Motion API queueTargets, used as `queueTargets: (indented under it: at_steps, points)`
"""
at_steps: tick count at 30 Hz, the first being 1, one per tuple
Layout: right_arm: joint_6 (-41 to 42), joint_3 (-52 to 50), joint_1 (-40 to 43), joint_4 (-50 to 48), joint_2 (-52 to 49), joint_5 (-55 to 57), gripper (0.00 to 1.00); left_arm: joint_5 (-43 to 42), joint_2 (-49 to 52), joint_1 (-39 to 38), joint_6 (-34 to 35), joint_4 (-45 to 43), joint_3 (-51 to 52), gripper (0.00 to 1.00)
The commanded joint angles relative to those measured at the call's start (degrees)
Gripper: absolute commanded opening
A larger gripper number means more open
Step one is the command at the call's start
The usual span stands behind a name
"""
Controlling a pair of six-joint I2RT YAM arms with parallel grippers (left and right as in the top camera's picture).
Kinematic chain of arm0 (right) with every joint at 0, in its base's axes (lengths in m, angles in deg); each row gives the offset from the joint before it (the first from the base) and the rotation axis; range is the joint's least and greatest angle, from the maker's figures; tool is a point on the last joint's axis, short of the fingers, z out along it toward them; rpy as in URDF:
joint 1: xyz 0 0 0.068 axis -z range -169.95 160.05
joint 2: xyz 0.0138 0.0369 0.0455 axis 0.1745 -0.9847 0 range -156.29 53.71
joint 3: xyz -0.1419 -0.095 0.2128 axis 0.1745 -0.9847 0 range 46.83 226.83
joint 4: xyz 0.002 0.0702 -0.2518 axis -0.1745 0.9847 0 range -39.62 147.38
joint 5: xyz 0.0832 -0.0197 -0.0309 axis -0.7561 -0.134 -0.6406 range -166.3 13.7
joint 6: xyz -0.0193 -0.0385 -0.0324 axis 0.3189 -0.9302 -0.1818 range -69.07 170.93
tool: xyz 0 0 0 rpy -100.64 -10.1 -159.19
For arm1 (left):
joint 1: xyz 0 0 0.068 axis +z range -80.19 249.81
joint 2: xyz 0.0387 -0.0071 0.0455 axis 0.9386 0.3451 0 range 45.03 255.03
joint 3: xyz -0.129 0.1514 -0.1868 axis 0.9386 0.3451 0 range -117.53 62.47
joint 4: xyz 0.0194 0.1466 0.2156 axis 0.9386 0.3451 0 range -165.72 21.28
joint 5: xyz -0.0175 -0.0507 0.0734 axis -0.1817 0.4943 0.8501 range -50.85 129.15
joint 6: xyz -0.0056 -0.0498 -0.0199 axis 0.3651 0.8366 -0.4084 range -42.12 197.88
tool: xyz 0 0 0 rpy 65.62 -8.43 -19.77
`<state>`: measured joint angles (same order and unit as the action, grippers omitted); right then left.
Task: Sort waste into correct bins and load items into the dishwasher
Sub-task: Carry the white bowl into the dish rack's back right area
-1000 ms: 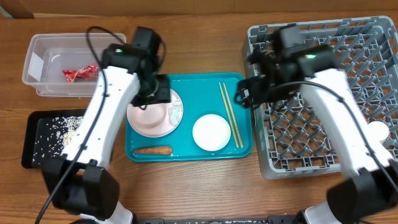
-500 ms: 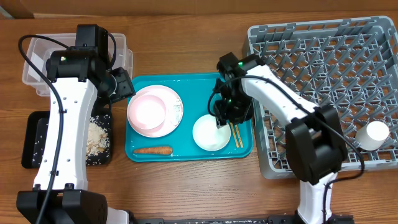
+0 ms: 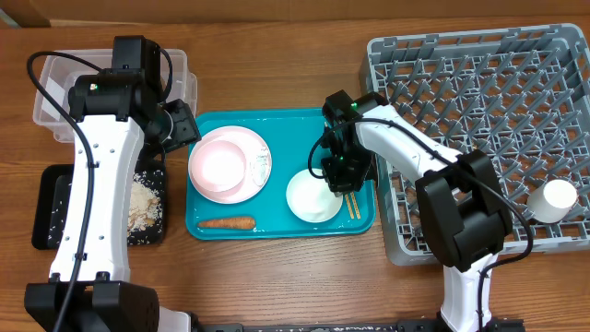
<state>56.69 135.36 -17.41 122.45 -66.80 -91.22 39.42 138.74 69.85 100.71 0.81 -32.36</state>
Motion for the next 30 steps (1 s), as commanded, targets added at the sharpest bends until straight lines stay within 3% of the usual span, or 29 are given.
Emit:
queueTargets:
  at_steps: [1,7,11,14,17,21,25,30]
  points:
    - [0.5,5.2,0.7,1.7,1.9,2.2,0.04,0.8,-1.0,0.2,0.9,-0.2,-0.2,0.63]
    - [3.6,15.3,3.1,2.8,12.3,13.4,0.04,0.8,-1.0,0.2,1.0,-0.5,-0.2,0.63]
    - [5.2,19.5,6.9,-1.6,18.6,42.4,0.04,0.2,-1.0,0.2,1.2,-0.4,-0.2,0.63]
    - [2.2,19.5,13.9,-14.6,19.1,65.4,0.04,0.2,-1.0,0.2,1.2,-0.7,-0.2,0.63]
    - [-3.3,19.5,20.4,-24.9,18.5,70.0,0.04,0.4,-1.0,0.2,1.2,-1.0,-0.2,0.63]
    - [-3.7,19.4,31.6,-36.3,17.4,75.4,0.04,0.4,-1.0,0.2,1.2,-1.2,-0.2,0.63]
    - [-7.0,19.4,40.5,-42.7,13.6,81.9,0.04,0.4,-1.0,0.2,1.2,-1.6,-0.2,0.63]
    - [-7.3,19.4,47.2,-43.5,5.9,85.9,0.04,0.3,-1.0,0.2,1.2,-1.7,-0.2,0.63]
